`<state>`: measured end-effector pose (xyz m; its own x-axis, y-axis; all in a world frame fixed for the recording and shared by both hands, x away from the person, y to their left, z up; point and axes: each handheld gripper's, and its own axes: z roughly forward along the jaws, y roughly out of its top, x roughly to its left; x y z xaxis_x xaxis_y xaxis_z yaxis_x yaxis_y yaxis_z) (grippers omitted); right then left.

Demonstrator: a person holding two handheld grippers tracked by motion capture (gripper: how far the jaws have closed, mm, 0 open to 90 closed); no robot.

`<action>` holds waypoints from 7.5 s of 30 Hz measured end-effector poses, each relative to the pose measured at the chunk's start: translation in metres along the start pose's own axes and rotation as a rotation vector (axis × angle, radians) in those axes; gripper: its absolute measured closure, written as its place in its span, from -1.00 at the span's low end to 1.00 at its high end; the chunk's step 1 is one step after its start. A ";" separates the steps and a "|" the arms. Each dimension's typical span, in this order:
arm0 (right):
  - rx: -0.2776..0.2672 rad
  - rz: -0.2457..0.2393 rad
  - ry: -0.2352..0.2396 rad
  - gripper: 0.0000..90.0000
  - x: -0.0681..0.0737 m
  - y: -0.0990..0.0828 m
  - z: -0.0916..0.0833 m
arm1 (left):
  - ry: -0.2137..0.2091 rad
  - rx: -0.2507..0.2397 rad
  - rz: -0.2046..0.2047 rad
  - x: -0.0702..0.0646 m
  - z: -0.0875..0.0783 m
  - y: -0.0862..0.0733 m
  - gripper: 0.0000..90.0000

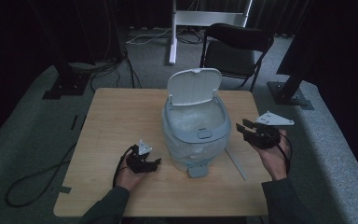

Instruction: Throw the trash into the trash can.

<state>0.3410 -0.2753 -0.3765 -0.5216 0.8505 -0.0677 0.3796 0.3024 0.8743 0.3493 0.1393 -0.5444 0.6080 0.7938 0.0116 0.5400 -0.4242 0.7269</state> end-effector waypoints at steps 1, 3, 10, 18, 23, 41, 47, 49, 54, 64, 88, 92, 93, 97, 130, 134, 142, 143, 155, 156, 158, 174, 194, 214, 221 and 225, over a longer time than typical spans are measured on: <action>0.003 0.001 0.000 0.42 0.000 -0.001 0.000 | 0.000 0.000 0.000 0.000 0.000 0.000 -0.33; 0.004 0.003 0.001 0.44 0.000 -0.003 0.001 | 0.000 0.002 0.000 0.000 0.000 0.000 -0.33; 0.012 0.019 0.009 0.45 -0.001 -0.009 0.005 | 0.000 -0.001 -0.001 0.000 0.000 0.000 -0.33; 0.036 0.038 0.013 0.47 -0.003 -0.019 0.009 | 0.000 -0.001 0.000 0.000 0.000 0.000 -0.33; 0.043 0.049 0.015 0.48 -0.004 -0.024 0.011 | 0.000 -0.001 0.000 0.000 0.000 0.000 -0.33; 0.081 0.068 0.027 0.49 -0.004 -0.043 0.022 | 0.000 0.000 0.000 0.000 0.000 0.000 -0.33; 0.103 0.077 0.031 0.50 -0.004 -0.052 0.026 | 0.000 0.000 0.001 0.000 0.000 0.000 -0.33; 0.104 0.076 0.031 0.50 -0.005 -0.053 0.027 | 0.001 0.000 0.001 0.000 0.000 0.000 -0.33; 0.114 0.084 0.033 0.51 -0.005 -0.057 0.028 | 0.001 0.000 0.001 0.000 0.000 0.000 -0.33; 0.144 0.100 0.035 0.52 -0.007 -0.069 0.034 | 0.001 0.000 0.001 0.000 0.000 0.000 -0.33; 0.239 0.111 0.023 0.52 -0.010 -0.094 0.053 | 0.001 0.000 0.000 0.000 0.000 0.000 -0.33; 0.260 0.117 0.029 0.52 -0.010 -0.100 0.058 | 0.001 0.000 0.000 0.000 0.000 0.000 -0.33; 0.266 0.117 0.030 0.52 -0.010 -0.102 0.059 | 0.001 0.000 0.000 0.000 0.000 0.000 -0.33; 0.292 0.112 0.038 0.52 -0.008 -0.109 0.064 | 0.001 0.000 0.000 0.000 0.000 0.000 -0.33; 0.440 0.123 0.049 0.62 -0.006 -0.128 0.078 | 0.001 0.000 0.000 0.000 0.000 0.000 -0.33; 0.454 0.139 0.045 0.67 -0.007 -0.127 0.079 | 0.001 0.000 0.000 0.000 0.000 0.000 -0.33; 0.493 0.181 0.039 0.72 -0.010 -0.123 0.080 | 0.000 0.000 0.000 0.000 0.000 0.000 -0.33; 0.494 0.183 0.039 0.72 -0.010 -0.123 0.080 | 0.000 0.000 0.000 0.000 0.000 0.000 -0.33; 0.465 0.178 0.011 0.74 -0.011 -0.123 0.078 | 0.000 0.000 0.000 0.000 0.000 0.000 -0.33; 0.459 0.174 0.007 0.74 -0.012 -0.122 0.077 | 0.000 0.000 0.000 0.000 0.000 0.000 -0.33; 0.454 0.179 0.001 0.74 -0.012 -0.121 0.075 | 0.000 0.000 0.000 0.000 0.000 0.000 -0.33; 0.382 0.190 -0.033 0.75 -0.017 -0.112 0.059 | 0.000 0.000 0.000 0.000 0.000 0.000 -0.33; 0.332 0.168 -0.061 0.75 -0.016 -0.100 0.042 | 0.000 0.000 0.000 0.000 0.000 0.000 -0.33; 0.258 0.138 -0.093 0.75 -0.012 -0.082 0.019 | 0.001 0.000 0.000 0.000 0.000 0.000 -0.33; 0.238 0.118 -0.101 0.75 -0.008 -0.077 0.012 | 0.001 0.000 0.000 0.000 0.000 0.000 -0.33; 0.228 0.115 -0.104 0.75 -0.007 -0.074 0.009 | 0.001 -0.001 0.000 0.000 0.000 0.000 -0.33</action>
<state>0.3231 -0.2999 -0.4451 -0.3886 0.9208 -0.0339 0.6001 0.2808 0.7490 0.3489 0.1392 -0.5445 0.6075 0.7942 0.0120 0.5398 -0.4238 0.7273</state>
